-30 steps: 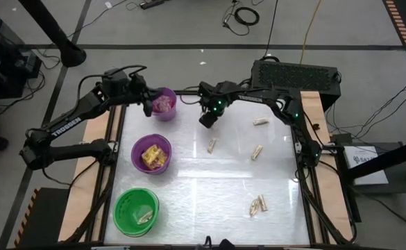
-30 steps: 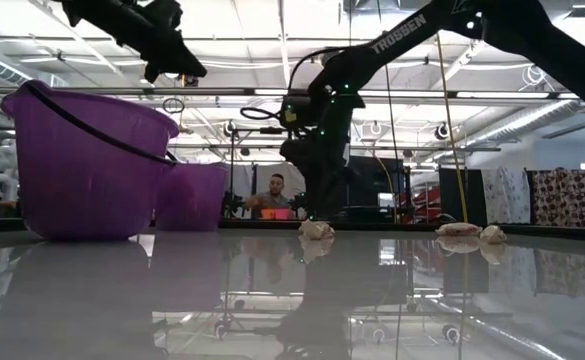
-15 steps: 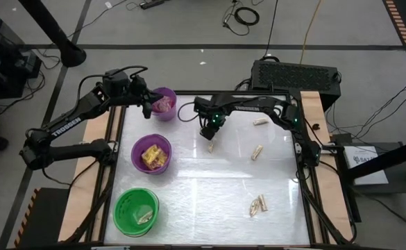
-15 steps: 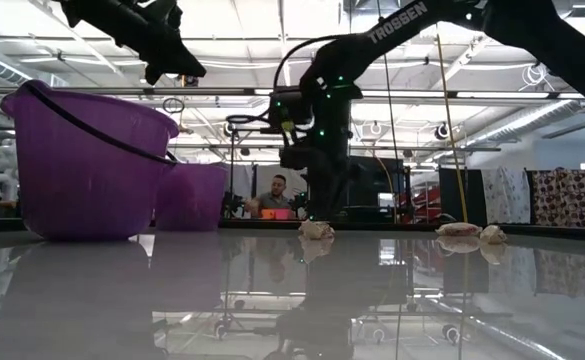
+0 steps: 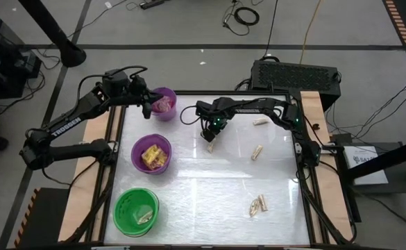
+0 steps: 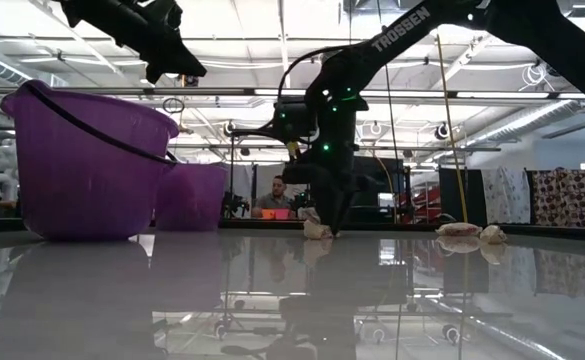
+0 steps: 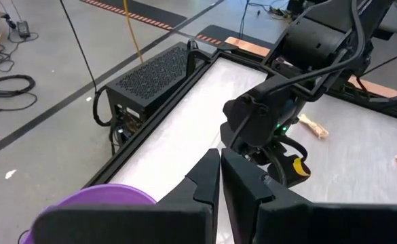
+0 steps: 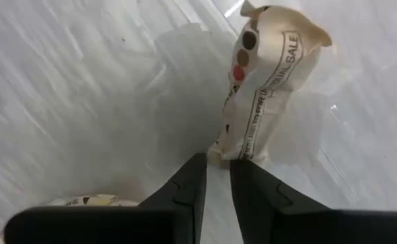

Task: Sort candy by brand, put in halloween buckets
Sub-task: Put the white candy into the green bucket

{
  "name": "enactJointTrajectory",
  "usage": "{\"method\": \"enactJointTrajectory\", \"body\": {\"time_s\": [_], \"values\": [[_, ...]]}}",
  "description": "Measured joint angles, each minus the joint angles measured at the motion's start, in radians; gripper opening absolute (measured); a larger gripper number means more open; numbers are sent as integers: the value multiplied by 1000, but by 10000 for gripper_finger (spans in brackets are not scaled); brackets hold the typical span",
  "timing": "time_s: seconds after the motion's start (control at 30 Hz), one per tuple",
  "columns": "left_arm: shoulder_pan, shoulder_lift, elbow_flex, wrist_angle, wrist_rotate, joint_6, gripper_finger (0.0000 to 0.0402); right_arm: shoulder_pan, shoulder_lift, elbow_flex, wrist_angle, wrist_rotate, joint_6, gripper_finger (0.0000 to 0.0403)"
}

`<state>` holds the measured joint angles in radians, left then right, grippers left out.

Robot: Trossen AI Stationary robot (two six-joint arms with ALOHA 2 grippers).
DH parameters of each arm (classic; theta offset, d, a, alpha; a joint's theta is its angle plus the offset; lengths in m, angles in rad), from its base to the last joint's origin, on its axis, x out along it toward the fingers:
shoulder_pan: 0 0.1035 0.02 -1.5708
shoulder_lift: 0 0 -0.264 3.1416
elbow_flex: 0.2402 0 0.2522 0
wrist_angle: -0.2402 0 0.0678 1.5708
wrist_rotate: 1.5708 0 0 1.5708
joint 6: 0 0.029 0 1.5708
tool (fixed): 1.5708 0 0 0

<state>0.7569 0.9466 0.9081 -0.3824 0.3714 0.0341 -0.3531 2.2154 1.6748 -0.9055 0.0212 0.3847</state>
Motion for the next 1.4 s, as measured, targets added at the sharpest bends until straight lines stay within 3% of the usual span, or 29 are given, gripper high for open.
{"method": "enactJointTrajectory", "body": {"time_s": [0.27, 0.4, 0.57, 0.93, 1.2, 1.4], "values": [[0, 0, 0, 10, 0, 0, 23, -6, -9, -1, 11, -18, -53, 6], [0, 0, 0, 9, 0, 0, 23, -8, -32, -3, 18, -21, -48, 1], [0, 0, 0, 3, 0, 23, 23, 13, -93, -2, 55, -122, -18, 0], [-1, 0, 0, -71, 0, 110, 23, 171, -234, -2, 106, -128, 7, 0], [-1, 0, 0, -142, 0, 147, 23, 293, -231, -2, 251, -124, 78, 0], [-1, 0, 0, -176, 0, 166, 23, 381, -230, -2, 506, -124, 70, 0]]}}
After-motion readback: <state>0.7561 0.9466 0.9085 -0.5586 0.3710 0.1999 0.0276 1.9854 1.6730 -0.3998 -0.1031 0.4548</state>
